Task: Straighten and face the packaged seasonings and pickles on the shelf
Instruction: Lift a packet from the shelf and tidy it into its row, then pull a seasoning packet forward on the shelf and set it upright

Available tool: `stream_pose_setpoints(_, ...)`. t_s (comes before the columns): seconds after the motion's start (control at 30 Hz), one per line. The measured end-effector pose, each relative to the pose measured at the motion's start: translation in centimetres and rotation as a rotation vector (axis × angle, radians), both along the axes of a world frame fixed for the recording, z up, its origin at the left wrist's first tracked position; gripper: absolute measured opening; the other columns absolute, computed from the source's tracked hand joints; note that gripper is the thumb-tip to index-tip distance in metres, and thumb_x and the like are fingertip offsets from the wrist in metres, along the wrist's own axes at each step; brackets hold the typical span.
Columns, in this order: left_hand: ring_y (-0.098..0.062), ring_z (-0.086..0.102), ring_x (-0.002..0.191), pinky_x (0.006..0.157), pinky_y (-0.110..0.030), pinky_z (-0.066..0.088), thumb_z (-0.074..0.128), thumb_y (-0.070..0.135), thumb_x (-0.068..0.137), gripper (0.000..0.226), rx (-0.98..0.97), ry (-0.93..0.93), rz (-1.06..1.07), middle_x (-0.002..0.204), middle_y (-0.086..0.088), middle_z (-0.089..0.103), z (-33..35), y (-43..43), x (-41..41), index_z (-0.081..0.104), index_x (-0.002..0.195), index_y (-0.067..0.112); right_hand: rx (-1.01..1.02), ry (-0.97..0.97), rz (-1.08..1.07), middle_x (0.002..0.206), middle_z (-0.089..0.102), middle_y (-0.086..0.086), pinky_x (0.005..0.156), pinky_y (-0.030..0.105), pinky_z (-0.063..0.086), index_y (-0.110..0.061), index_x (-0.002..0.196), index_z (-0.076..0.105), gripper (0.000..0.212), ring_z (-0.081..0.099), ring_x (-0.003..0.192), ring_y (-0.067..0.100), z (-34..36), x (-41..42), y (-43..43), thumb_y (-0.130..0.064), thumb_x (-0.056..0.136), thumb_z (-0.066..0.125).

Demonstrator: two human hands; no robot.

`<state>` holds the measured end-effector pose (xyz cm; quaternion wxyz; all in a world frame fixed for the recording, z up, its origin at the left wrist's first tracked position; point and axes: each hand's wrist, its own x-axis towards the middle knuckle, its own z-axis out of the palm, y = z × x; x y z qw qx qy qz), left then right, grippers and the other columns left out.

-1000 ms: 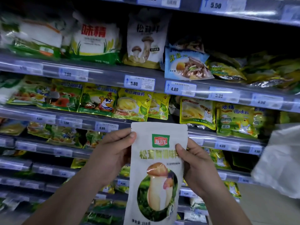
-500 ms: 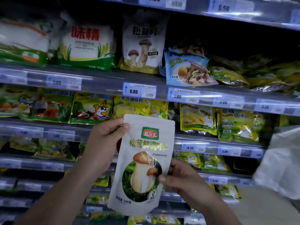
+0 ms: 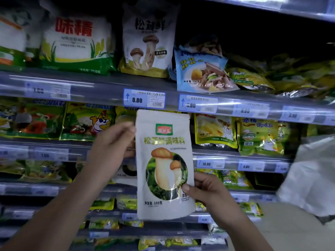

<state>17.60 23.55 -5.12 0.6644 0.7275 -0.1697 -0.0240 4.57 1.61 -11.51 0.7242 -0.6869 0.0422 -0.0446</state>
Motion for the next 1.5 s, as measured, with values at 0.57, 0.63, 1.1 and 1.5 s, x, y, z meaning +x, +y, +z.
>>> stream_pose_setpoints(0.57, -0.017, 0.077, 0.078, 0.067, -0.034, 0.062, 0.064, 0.020, 0.093, 0.015, -0.070, 0.414, -0.187, 0.089, -0.002, 0.081, -3.9, -3.5, -2.4, 0.078, 0.099, 0.016, -0.014, 0.033, -0.117, 0.102, 0.079, 0.016, 0.073, 0.039, 0.061, -0.014, 0.106, 0.080, 0.020, 0.074, 0.092, 0.030, 0.9, -0.1, -3.5, -0.017, 0.087, 0.075)
stream_pose_setpoints(0.63, -0.009, 0.076, 0.083, 0.069, -0.028, 0.061, 0.072, 0.022, 0.089, 0.013, 0.149, 0.188, -0.208, 0.092, 0.007, 0.080, -3.7, -4.2, -2.7, 0.076, 0.101, 0.026, -0.005, -0.015, -0.245, 0.097, 0.079, 0.019, 0.073, 0.043, 0.062, -0.019, 0.103, 0.081, 0.020, 0.074, 0.089, 0.034, 1.2, 0.5, -3.6, -0.011, 0.090, 0.068)
stream_pose_setpoints(1.1, 0.006, 0.066, 0.075, 0.069, -0.005, 0.047, 0.077, 0.011, 0.084, 0.015, 0.381, -0.318, 0.135, 0.079, 0.011, 0.074, -1.9, -4.8, 2.8, 0.080, 0.093, 0.023, -0.159, -0.069, -0.503, 0.074, 0.076, -0.008, 0.057, 0.025, 0.053, -0.033, 0.091, 0.065, 0.020, 0.071, 0.067, 0.009, 4.3, 6.7, -6.0, -0.013, 0.096, 0.066)
stream_pose_setpoints(1.5, -0.002, 0.069, 0.072, 0.070, -0.023, 0.055, 0.072, 0.009, 0.087, 0.019, 0.372, -0.234, 0.172, 0.080, 0.013, 0.073, -4.3, -1.0, 3.6, 0.076, 0.088, 0.027, -0.797, -0.047, -0.666, 0.078, 0.068, -0.003, 0.061, 0.026, 0.047, -0.015, 0.095, 0.067, 0.018, 0.062, 0.069, 0.019, 3.6, 10.5, -5.9, -0.028, 0.087, 0.077)
